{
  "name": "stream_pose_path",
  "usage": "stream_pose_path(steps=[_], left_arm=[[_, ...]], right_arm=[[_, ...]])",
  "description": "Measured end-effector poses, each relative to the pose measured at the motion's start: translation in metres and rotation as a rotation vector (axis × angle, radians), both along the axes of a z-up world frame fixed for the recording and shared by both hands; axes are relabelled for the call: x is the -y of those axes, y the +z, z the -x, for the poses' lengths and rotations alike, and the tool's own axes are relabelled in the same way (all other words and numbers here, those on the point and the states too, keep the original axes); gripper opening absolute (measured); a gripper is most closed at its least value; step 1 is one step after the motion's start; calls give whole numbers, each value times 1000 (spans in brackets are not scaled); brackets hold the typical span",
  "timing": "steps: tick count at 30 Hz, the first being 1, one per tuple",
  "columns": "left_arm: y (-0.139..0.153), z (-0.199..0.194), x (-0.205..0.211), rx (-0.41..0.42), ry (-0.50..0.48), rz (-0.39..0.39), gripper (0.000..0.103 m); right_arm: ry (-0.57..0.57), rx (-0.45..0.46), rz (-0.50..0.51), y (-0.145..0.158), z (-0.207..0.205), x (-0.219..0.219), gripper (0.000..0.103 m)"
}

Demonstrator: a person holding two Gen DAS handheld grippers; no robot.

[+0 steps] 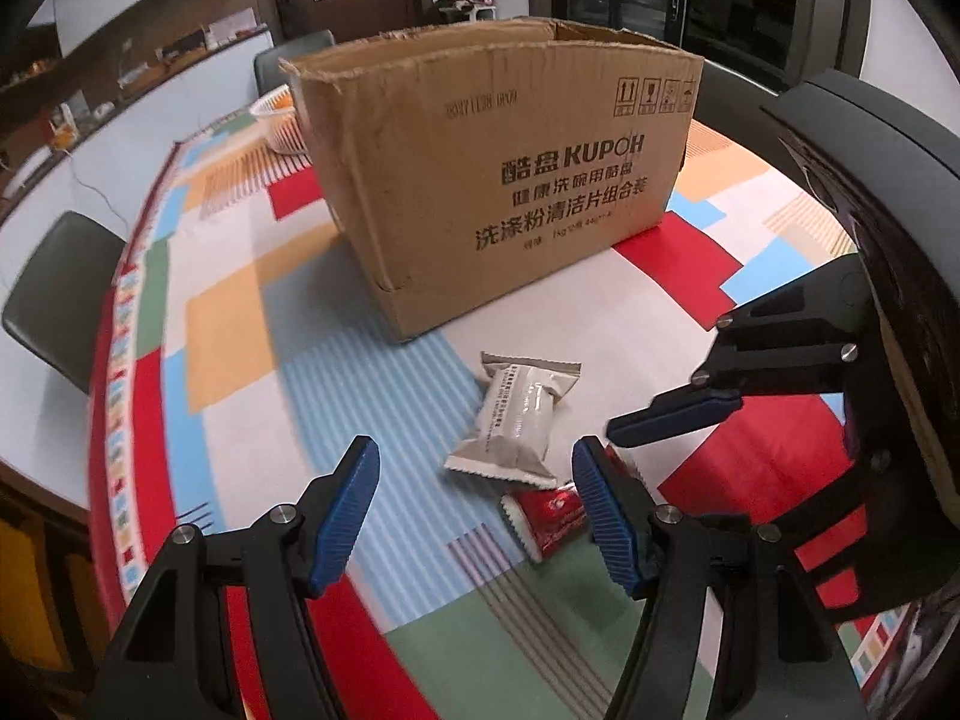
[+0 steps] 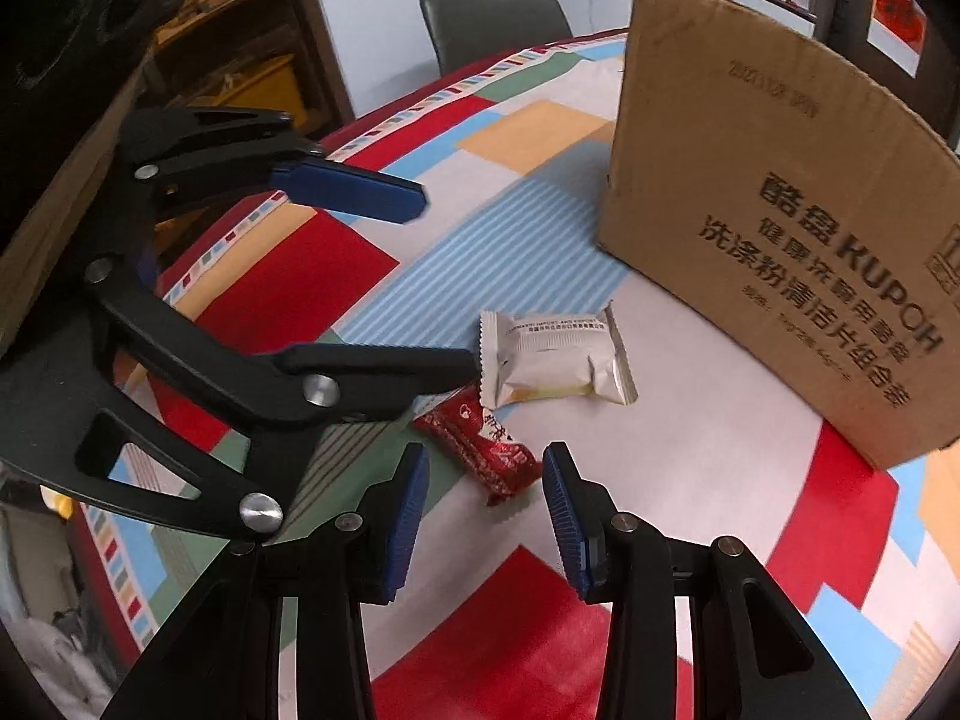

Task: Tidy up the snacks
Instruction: 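Move both grippers to the white bar and red candy, then grasp the white bar with the left gripper while the right grasps the red candy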

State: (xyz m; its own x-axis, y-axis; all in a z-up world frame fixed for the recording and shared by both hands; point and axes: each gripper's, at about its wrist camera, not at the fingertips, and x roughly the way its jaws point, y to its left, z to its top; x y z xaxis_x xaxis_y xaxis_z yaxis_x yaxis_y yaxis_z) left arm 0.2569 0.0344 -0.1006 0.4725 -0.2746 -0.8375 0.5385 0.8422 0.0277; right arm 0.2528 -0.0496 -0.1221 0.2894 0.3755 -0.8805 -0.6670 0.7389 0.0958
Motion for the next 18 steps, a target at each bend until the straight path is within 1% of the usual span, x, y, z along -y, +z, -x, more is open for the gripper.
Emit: stream_pose_path(steps=[2,5,6,8,10,13,18], left_arm=[[-5,-5,3,-21,-5,15,62],[-13,-13,6,-57,10,43,59],[-15,-16,7,-63,14,46,59],[-20,-20,10,-80,20,58,55],[-24,-25,11,-102,32,80,54],[-29,-33,14,-111,44,83,49],[-35,-39,23,-123,31,76,48]], right_arm=[[9,6,0,-2,-1,-2,41],[22,7,-11,-5,-4,-3,41],[30,3,-16,-6,-5,-4,41],[35,-8,-29,-7,-6,-4,41],[35,-22,-49,-9,-7,-6,41],[8,-46,-73,-14,-13,-3,40],[-27,-85,-97,-21,-16,4,40]])
